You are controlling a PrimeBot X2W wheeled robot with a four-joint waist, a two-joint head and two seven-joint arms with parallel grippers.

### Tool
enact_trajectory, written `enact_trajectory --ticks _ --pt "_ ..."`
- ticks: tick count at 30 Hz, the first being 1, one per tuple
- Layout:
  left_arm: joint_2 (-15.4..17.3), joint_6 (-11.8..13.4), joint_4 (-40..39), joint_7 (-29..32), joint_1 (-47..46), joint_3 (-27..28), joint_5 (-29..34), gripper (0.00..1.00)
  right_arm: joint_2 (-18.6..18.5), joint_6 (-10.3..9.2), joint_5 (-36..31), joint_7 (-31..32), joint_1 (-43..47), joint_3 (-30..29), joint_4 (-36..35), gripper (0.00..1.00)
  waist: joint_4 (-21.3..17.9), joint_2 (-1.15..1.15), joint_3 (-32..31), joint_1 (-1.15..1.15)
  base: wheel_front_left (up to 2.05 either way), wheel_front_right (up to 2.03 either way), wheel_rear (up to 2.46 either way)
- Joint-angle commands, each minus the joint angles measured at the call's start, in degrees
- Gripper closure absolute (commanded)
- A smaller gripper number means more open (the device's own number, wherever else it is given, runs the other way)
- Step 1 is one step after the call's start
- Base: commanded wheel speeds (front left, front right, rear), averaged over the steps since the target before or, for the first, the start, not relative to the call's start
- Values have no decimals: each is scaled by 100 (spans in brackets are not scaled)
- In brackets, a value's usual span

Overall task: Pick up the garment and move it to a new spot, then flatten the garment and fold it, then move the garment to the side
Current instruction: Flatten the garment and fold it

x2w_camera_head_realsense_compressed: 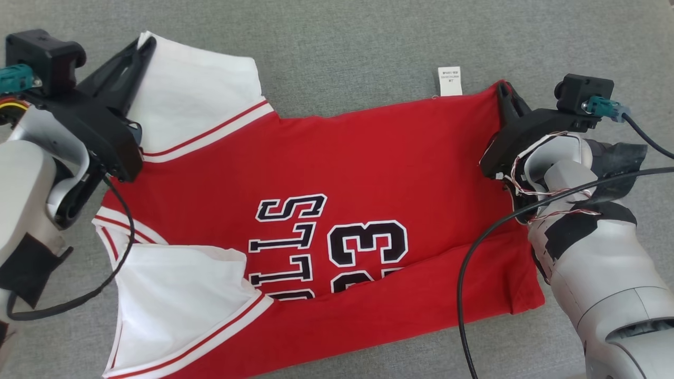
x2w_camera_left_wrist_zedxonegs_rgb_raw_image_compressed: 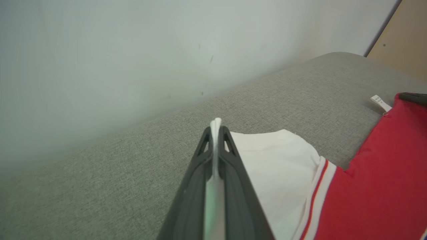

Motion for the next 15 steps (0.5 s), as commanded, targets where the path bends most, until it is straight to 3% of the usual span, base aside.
enact_trajectory --ticks 1,8,15 --pt "74 33 -39 -70 89 18 -14 100 -17 -1 -60 -95 -47 7 67 100 32 -1 -7 0 0 0 0" --pt "84 122 -249 -407 420 95 -124 100 -90 -1 40 -368 302 84 -94 100 203 -1 -277 0 0 0 0" --pt "152 296 -951 -844 1214 160 -293 100 -417 -1 353 -400 1208 331 -1252 100 397 -1 -657 0 0 0 0"
